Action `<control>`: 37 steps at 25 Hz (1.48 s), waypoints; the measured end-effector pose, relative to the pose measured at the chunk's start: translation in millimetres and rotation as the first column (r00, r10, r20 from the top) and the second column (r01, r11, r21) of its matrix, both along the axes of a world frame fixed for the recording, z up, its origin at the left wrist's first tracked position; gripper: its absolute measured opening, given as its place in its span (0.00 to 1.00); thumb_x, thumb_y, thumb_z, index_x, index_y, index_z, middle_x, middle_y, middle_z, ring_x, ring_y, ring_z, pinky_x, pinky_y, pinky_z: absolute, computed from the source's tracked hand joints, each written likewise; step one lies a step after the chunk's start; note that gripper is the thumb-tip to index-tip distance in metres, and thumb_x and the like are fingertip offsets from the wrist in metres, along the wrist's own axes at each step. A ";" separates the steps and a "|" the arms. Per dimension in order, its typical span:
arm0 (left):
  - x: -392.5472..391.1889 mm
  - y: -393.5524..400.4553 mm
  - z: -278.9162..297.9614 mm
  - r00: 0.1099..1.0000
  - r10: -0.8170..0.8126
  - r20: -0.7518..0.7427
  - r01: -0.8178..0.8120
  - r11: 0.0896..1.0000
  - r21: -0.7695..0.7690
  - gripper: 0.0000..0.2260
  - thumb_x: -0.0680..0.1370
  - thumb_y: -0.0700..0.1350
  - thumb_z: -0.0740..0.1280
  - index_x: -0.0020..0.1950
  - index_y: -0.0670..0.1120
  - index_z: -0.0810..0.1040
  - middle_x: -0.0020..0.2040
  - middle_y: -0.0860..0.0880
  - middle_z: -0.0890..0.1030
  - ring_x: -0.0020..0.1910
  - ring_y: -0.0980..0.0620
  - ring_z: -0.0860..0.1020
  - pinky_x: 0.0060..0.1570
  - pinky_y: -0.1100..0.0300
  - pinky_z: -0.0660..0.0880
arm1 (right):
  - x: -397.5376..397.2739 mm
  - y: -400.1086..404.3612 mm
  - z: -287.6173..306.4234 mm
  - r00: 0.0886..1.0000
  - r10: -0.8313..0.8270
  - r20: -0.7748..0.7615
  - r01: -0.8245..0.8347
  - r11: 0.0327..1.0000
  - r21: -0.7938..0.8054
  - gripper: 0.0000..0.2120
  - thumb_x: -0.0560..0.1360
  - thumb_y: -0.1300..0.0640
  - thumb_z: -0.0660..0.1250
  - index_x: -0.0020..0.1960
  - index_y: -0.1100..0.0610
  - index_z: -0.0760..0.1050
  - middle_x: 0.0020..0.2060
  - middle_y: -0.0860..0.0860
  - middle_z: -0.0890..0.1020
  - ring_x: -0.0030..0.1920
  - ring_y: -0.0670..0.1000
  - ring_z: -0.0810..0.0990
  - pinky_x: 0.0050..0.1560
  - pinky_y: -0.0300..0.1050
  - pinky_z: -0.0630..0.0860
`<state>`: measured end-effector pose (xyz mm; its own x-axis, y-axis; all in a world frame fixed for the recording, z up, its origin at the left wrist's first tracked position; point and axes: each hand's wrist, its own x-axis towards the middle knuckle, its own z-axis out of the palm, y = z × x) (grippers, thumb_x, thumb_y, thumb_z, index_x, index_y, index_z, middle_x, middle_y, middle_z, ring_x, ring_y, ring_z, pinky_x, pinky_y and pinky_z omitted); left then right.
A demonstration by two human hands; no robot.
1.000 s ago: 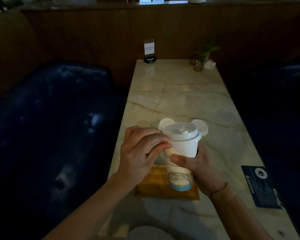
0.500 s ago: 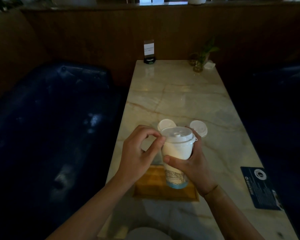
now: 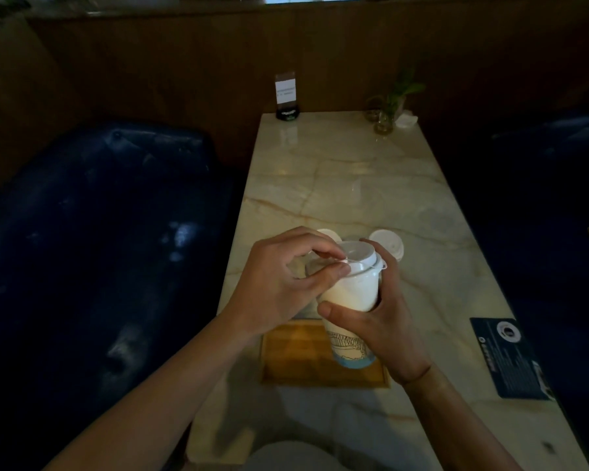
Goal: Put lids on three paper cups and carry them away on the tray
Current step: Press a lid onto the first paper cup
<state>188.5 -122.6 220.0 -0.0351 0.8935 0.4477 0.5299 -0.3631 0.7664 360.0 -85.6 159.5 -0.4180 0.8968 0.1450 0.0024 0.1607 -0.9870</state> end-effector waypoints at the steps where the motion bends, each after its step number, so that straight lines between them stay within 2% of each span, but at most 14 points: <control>1: 0.6 -0.6 -0.4 1.000 0.002 0.012 -0.002 1.000 0.006 0.06 0.73 0.44 0.76 0.49 0.45 0.85 0.48 0.54 0.85 0.51 0.56 0.82 0.51 0.70 0.75 | 0.8 -0.6 0.2 1.000 -0.008 0.010 0.008 1.000 0.003 0.46 0.58 0.45 0.80 0.71 0.42 0.62 0.60 0.42 0.79 0.58 0.47 0.82 0.51 0.45 0.83; 5: 3.7 -1.9 -4.2 0.998 -0.002 0.064 0.000 0.999 0.043 0.06 0.74 0.42 0.75 0.49 0.44 0.85 0.48 0.52 0.85 0.51 0.54 0.83 0.53 0.64 0.78 | 1.2 -2.0 2.1 0.999 -0.045 0.029 0.045 0.999 0.006 0.45 0.58 0.45 0.80 0.70 0.40 0.63 0.60 0.42 0.80 0.57 0.47 0.83 0.51 0.49 0.84; 11: 8.9 -6.4 -11.2 0.994 0.012 0.107 -0.020 0.997 0.078 0.04 0.74 0.39 0.75 0.48 0.41 0.85 0.47 0.51 0.85 0.50 0.54 0.83 0.52 0.64 0.77 | 3.0 -2.9 1.8 0.999 -0.023 0.047 0.024 1.000 -0.017 0.48 0.58 0.45 0.80 0.74 0.46 0.63 0.63 0.48 0.79 0.60 0.51 0.82 0.54 0.59 0.82; 17: 8.8 -8.2 -9.6 0.993 0.050 0.105 -0.056 0.997 0.060 0.03 0.76 0.40 0.72 0.47 0.40 0.84 0.46 0.50 0.84 0.49 0.55 0.82 0.51 0.67 0.75 | 1.3 1.9 6.0 0.999 0.007 0.045 -0.006 1.000 -0.022 0.46 0.58 0.47 0.81 0.72 0.45 0.64 0.62 0.48 0.80 0.59 0.52 0.82 0.54 0.61 0.82; 21: 9.2 -9.0 -9.1 0.997 0.064 0.052 -0.066 0.997 0.034 0.03 0.76 0.40 0.72 0.47 0.41 0.83 0.46 0.50 0.83 0.50 0.54 0.81 0.52 0.64 0.75 | -3.2 0.5 3.0 0.999 0.014 0.030 -0.013 0.999 -0.032 0.44 0.61 0.56 0.83 0.71 0.49 0.65 0.63 0.50 0.79 0.59 0.53 0.82 0.54 0.61 0.82; 25: 5.8 -6.1 -1.3 0.997 0.075 -0.004 -0.075 0.997 0.027 0.07 0.76 0.47 0.71 0.49 0.45 0.83 0.48 0.53 0.84 0.52 0.56 0.80 0.53 0.67 0.73 | -3.3 2.5 7.3 0.999 0.017 0.039 -0.016 1.000 -0.017 0.42 0.60 0.47 0.80 0.69 0.44 0.65 0.61 0.48 0.79 0.58 0.52 0.82 0.53 0.59 0.83; 28: 4.9 -3.4 3.2 0.996 0.090 0.004 -0.090 0.995 0.045 0.07 0.76 0.47 0.71 0.48 0.44 0.83 0.47 0.54 0.84 0.51 0.58 0.80 0.53 0.71 0.70 | -5.2 6.8 10.8 0.999 0.012 0.037 -0.012 1.000 -0.011 0.42 0.60 0.48 0.80 0.70 0.44 0.64 0.61 0.48 0.79 0.59 0.53 0.82 0.52 0.61 0.83; 31: 6.6 -2.1 4.4 0.994 0.110 0.010 -0.111 0.992 0.053 0.07 0.76 0.47 0.70 0.46 0.44 0.82 0.45 0.54 0.83 0.50 0.58 0.79 0.52 0.71 0.69 | -6.8 7.8 12.0 0.999 0.019 0.030 -0.019 1.000 -0.014 0.42 0.59 0.49 0.80 0.69 0.44 0.65 0.60 0.49 0.79 0.58 0.54 0.83 0.51 0.62 0.83; 34: 8.0 -4.0 1.5 0.992 0.126 0.030 -0.128 0.991 0.041 0.07 0.77 0.49 0.68 0.47 0.47 0.81 0.45 0.53 0.83 0.50 0.56 0.79 0.51 0.70 0.70 | -6.7 5.0 13.1 0.999 0.012 0.038 -0.012 1.000 -0.017 0.42 0.59 0.47 0.80 0.69 0.44 0.65 0.60 0.48 0.80 0.56 0.52 0.83 0.50 0.60 0.84; 37: 5.9 -6.4 -5.7 0.987 0.148 0.065 -0.150 0.988 0.023 0.08 0.77 0.51 0.67 0.47 0.47 0.81 0.46 0.53 0.83 0.51 0.52 0.79 0.51 0.67 0.71 | -10.8 4.4 11.8 0.999 0.011 0.051 -0.010 1.000 -0.005 0.44 0.58 0.46 0.80 0.70 0.47 0.64 0.63 0.52 0.78 0.58 0.53 0.82 0.52 0.59 0.83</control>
